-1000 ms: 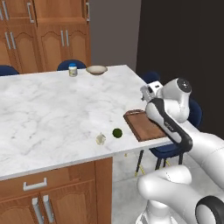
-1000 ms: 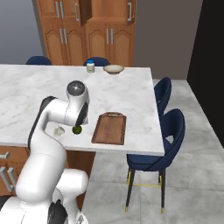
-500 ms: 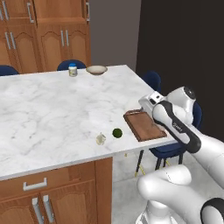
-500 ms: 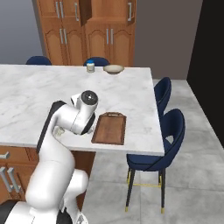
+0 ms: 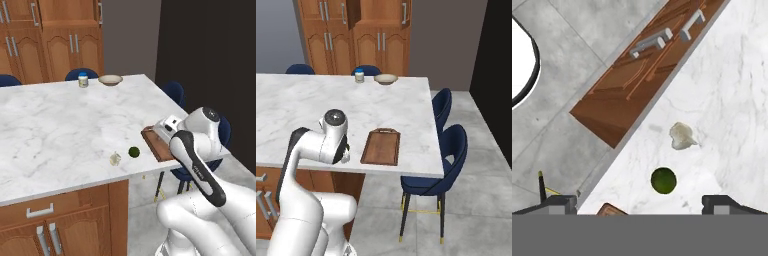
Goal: Open the cabinet. Place the bowl and condiment on the counter. Then place the lime and garlic on the cutting board.
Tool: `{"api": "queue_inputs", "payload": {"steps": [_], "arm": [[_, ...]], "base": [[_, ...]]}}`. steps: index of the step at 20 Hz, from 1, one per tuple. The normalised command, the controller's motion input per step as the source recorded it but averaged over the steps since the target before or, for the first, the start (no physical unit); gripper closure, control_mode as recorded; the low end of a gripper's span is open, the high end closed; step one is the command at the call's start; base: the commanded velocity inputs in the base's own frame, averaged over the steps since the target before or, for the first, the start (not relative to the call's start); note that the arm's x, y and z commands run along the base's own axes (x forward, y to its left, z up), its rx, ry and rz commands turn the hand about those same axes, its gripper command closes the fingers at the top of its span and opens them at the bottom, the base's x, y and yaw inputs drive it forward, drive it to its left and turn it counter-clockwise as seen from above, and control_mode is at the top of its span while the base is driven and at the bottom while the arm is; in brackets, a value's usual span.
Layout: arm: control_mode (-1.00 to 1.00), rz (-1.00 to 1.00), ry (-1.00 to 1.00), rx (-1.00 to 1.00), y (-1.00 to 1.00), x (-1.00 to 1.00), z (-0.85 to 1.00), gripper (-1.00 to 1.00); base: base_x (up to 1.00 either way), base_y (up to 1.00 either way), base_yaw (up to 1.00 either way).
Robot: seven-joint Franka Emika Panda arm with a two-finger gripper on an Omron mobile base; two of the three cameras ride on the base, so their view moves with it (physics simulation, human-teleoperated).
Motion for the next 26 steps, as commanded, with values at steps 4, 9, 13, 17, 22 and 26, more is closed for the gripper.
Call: {"api": "queue_inputs", "payload": {"steps": [4, 9, 13, 17, 22, 26], "arm": [[-1.0, 0.0, 0.07, -0.06, 0.4, 0.01, -0.05, -1.0], [-1.0, 0.0, 0.03, -0.01, 0.15, 0.29, -0.1, -1.0], [-1.0, 0.0, 0.02, -0.02, 0.15, 0.33, -0.16, -1.0], [-1.0, 0.0, 0.06, -0.08, 0.36, 0.38, -0.25, -1.0], [-1.0, 0.0, 0.07, -0.06, 0.26, 0.38, -0.21, -1.0], [-1.0, 0.0, 0.03, 0.0, -0.02, 0.36, -0.07, -1.0]], "base": [[0.0, 0.0, 0.0], [0.0, 0.0, 0.0], [0.0, 0.0, 0.0], [0.0, 0.0, 0.0], [0.0, 0.0, 0.0], [0.0, 0.0, 0.0]]}}
